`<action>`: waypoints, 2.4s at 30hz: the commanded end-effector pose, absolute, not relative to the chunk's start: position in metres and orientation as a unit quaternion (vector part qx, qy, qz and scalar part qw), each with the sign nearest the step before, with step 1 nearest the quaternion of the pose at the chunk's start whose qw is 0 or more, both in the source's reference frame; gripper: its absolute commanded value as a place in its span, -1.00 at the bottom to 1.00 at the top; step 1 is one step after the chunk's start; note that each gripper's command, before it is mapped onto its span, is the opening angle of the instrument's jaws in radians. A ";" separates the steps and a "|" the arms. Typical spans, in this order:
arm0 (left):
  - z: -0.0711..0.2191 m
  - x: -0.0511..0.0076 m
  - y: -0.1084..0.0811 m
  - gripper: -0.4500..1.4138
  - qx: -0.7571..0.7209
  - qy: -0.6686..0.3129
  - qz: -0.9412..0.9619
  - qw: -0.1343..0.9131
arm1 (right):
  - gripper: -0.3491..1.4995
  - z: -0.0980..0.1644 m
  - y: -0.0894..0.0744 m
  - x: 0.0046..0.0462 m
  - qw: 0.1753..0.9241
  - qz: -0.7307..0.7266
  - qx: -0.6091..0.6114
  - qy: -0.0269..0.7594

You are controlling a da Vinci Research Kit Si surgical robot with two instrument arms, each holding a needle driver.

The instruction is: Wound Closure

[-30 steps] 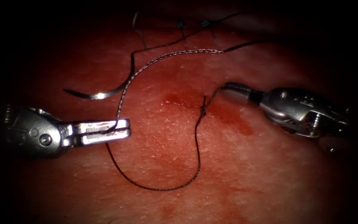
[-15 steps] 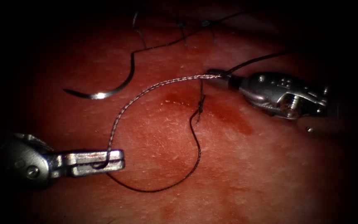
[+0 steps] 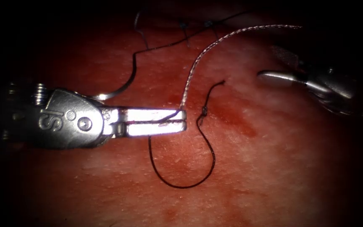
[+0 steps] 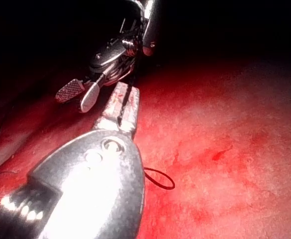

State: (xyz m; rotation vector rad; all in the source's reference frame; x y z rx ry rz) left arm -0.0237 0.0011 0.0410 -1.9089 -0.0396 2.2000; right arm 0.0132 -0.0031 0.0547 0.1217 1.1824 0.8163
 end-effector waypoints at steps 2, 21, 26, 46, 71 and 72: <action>0.042 -0.0257 0.003 -1.00 -0.659 -0.031 0.743 0.115 | 0.58 0.055 -0.005 0.0161 0.749 0.362 0.063 0.551; 0.052 -0.0301 0.013 -1.00 -0.675 -0.059 0.720 0.152 | -1.00 0.056 -0.012 0.0283 0.757 0.255 0.153 0.582; 0.055 -0.0303 0.014 -1.00 -0.661 -0.046 0.730 0.166 | -1.00 0.056 -0.012 0.0290 0.750 0.228 0.174 0.596; 0.063 -0.0302 0.012 -1.00 -0.639 -0.024 0.747 0.181 | -0.89 0.056 -0.012 0.0294 0.655 0.198 0.197 0.702; 0.062 -0.0237 0.001 -1.00 -0.636 0.026 0.742 0.210 | -0.20 0.055 -0.008 0.0244 0.595 0.355 0.102 0.714; 0.062 -0.0238 0.000 -1.00 -0.635 0.028 0.743 0.210 | -0.22 0.055 -0.008 0.0243 0.595 0.363 0.100 0.710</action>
